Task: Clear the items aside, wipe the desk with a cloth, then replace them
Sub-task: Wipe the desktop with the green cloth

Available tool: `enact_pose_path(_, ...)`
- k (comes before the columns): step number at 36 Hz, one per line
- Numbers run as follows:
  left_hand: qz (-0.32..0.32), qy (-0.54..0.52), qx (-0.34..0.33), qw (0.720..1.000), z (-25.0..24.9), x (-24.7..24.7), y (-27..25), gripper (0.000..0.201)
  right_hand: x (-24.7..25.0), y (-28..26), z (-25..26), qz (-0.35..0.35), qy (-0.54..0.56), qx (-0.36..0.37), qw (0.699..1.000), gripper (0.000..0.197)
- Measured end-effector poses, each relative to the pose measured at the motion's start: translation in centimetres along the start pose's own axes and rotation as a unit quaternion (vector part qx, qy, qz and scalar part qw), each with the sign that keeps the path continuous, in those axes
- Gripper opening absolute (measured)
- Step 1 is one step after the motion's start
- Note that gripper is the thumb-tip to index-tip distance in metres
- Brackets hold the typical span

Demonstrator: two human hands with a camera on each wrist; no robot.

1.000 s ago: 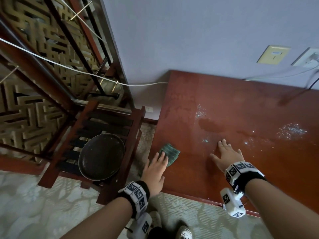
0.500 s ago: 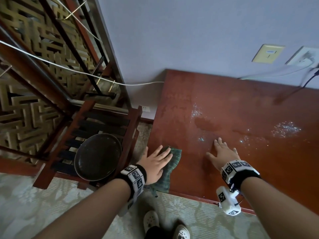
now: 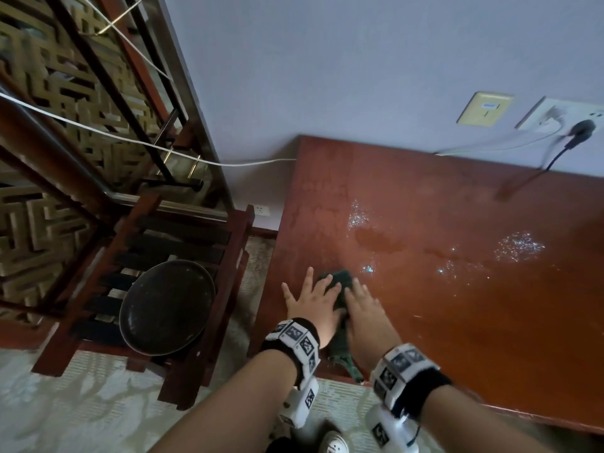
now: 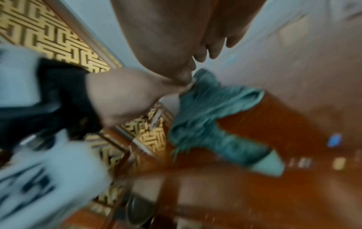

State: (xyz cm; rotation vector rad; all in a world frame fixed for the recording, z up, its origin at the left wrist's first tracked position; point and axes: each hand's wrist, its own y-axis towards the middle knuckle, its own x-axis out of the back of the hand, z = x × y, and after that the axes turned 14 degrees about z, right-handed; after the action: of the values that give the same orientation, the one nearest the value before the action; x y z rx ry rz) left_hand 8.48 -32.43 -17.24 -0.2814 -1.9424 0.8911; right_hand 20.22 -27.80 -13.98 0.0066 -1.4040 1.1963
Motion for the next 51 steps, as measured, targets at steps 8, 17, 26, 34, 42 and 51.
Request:
enact_pose_path(8,-0.062,-0.002,0.030,0.998,4.8,3.3,0.2,0.053,-3.1,2.1,2.9,0.058,-0.060,-0.042,0.996,0.079)
enact_pose_path(17,-0.051,0.021,0.046,0.997,7.3,5.2,1.6,0.061,1.1,6.4,3.1,0.098,-0.109,0.011,0.989,0.080)
enact_pose_path(26,-0.038,0.028,0.046,0.998,7.7,8.2,4.5,0.064,6.4,12.4,3.7,0.123,-0.132,-0.022,0.983,0.074)
enact_pose_path(34,-0.026,0.053,0.035,0.998,7.0,12.7,8.3,0.066,12.5,18.2,1.9,0.139,-0.138,-0.037,0.980,0.070)
enact_pose_path(42,-0.034,0.061,0.033,0.997,6.0,18.6,13.1,0.065,18.7,24.7,-0.9,0.119,-0.128,-0.035,0.984,0.068)
enact_pose_path(51,-0.029,0.050,0.036,0.998,4.1,23.1,19.4,0.067,24.9,31.4,-5.1,0.085,-0.098,-0.018,0.991,0.063)
